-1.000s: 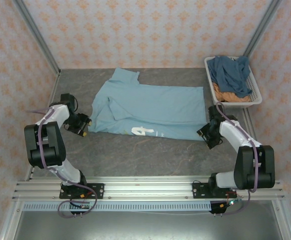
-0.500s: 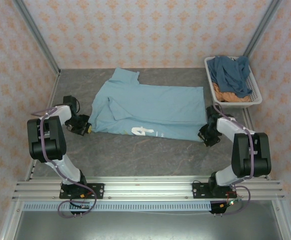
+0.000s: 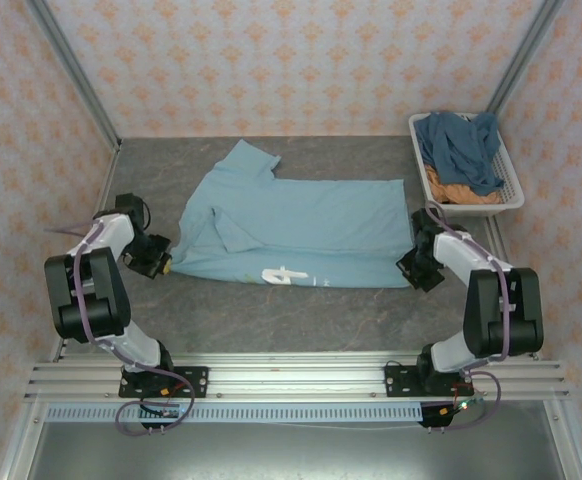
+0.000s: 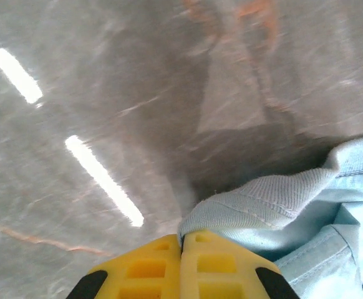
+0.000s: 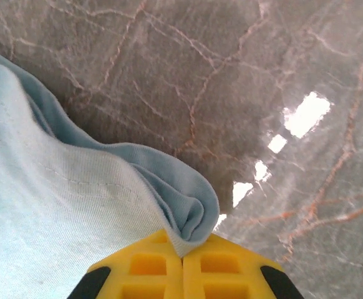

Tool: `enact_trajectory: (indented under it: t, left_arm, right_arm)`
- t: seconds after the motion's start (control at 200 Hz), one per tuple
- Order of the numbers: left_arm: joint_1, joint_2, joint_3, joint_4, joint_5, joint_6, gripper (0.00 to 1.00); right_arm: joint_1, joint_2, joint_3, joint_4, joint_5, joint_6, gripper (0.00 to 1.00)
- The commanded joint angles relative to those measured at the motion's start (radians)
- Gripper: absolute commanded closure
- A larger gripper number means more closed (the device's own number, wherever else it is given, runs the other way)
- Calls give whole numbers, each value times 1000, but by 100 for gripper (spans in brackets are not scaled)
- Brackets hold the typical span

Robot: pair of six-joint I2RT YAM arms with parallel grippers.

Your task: Fold and stack the t-shirts

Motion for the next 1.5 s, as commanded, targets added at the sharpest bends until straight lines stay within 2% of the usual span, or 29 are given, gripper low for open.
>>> enact_trajectory:
  t: [0.0,0.14,0.305,0.35,0.5,0.63,0.736,0.816,0.931,1.041,1.151,1.326,1.496]
  left_arm:
    - [27,-48,-54,-83,-115,54,100]
    - [30,-72,-135,-79,-160,76,100]
    - [30,-64,-169,-43,-231,104,99]
    - [30,-59,-159,-40,-246,111,94]
    - [27,-113,-118,-76,-259,121,64]
    - [-2,-268,-67,-123,-266,99,49]
    - [-82,-331,-9,-148,-234,54,44]
    - [-175,-333,-8,-107,-158,6,44]
    - [-301,-336,-119,94,5,-150,46]
    - [-409,-274,-168,205,29,-225,47]
    - [-462,-197,-173,255,43,-240,48]
    - [-485,-116,-175,300,24,-239,55]
    - [-490,-63,-161,316,13,-227,71]
  right_arm:
    - [12,-49,-21,-110,94,-9,100]
    - [40,-88,-69,-136,103,14,100]
    - [56,-104,-134,-98,52,58,100]
    - [56,-103,-139,-90,38,63,100]
    - [57,-164,-96,-121,47,45,74]
    - [79,-277,-40,-131,23,9,60]
    - [113,-370,-22,-65,-78,-29,52]
    - [146,-386,-42,90,-251,-45,48]
    - [227,-371,-60,300,-419,-24,45]
    - [277,-347,-69,408,-469,9,44]
    - [287,-330,-76,447,-474,33,44]
    - [289,-328,-77,444,-466,36,44]
    - [288,-336,-92,445,-462,47,46]
